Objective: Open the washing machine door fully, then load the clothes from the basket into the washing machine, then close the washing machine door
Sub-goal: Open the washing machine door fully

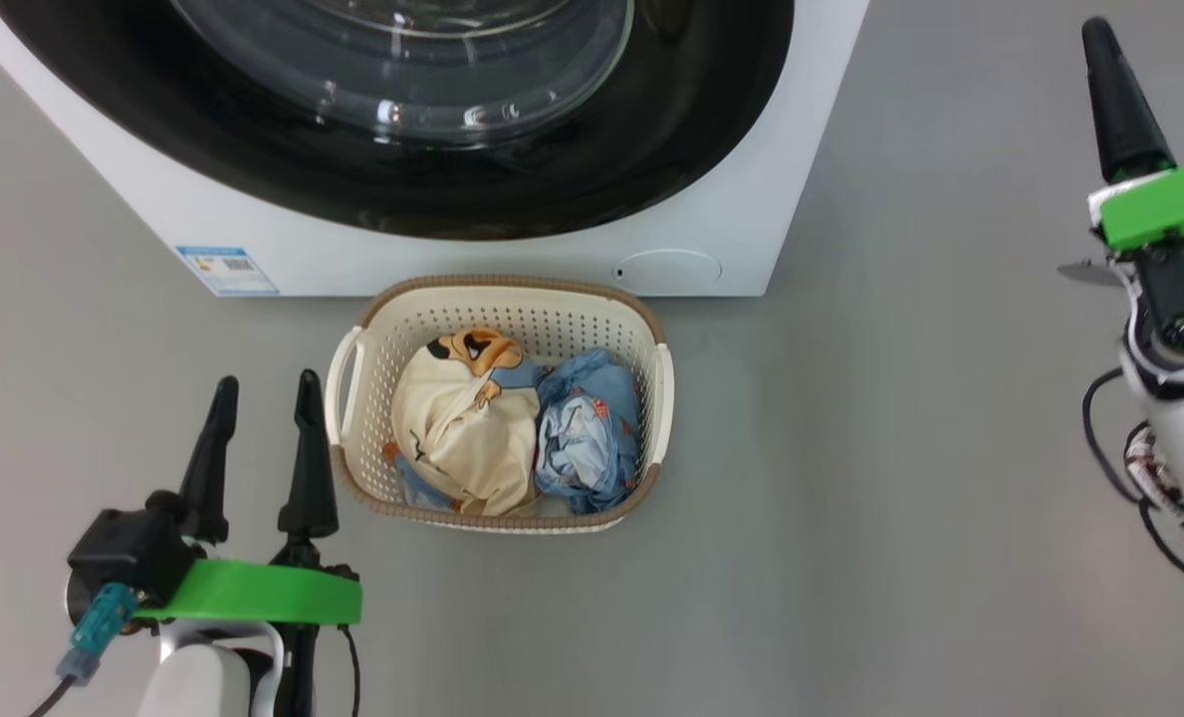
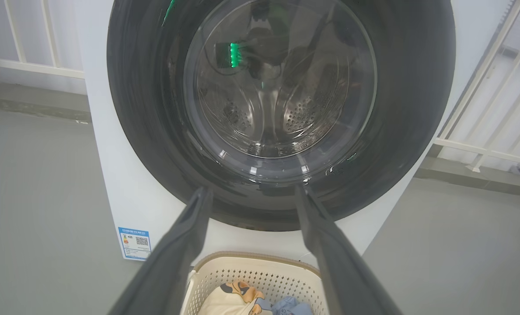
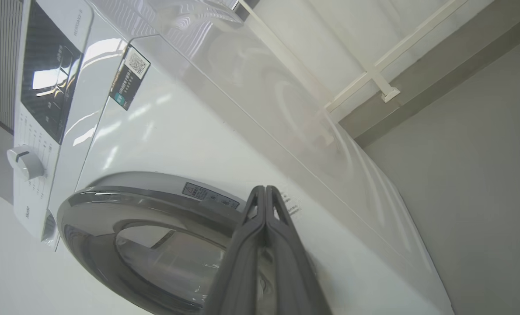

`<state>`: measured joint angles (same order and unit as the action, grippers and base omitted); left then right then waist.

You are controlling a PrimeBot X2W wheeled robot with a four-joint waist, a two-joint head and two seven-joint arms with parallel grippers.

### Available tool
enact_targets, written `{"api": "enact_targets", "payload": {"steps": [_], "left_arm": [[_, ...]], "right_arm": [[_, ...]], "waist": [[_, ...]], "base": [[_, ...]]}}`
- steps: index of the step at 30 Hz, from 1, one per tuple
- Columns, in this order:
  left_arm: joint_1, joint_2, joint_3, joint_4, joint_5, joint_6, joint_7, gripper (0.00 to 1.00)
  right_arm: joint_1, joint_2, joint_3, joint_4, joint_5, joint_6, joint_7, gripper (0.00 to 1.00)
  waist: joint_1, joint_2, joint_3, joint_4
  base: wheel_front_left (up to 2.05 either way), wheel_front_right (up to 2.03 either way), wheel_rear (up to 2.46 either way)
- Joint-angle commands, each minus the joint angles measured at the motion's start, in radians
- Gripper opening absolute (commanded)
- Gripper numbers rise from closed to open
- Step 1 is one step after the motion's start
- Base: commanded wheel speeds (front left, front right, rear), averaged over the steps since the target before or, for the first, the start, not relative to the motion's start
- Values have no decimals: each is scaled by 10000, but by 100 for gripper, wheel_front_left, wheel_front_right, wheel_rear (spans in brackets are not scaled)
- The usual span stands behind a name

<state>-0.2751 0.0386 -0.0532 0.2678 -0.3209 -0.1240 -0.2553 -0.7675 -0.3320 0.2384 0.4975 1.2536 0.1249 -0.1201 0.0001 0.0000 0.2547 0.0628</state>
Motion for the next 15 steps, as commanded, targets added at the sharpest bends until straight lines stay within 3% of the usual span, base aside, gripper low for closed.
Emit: {"api": "enact_targets", "payload": {"steps": [1, 15], "left_arm": [[-319, 133, 319, -315, 124, -38, -65, 100], [-703, 122, 258, -512, 62, -57, -65, 100]], "right_arm": [[-471, -168, 162, -124, 616, 58, 415, 0], [-2217, -558, -304, 78, 3270, 58, 2824, 0]], "waist": [[-1, 0, 352, 186], [-1, 0, 1471, 721]], "base": [[0, 0, 0], [0, 0, 0]]}}
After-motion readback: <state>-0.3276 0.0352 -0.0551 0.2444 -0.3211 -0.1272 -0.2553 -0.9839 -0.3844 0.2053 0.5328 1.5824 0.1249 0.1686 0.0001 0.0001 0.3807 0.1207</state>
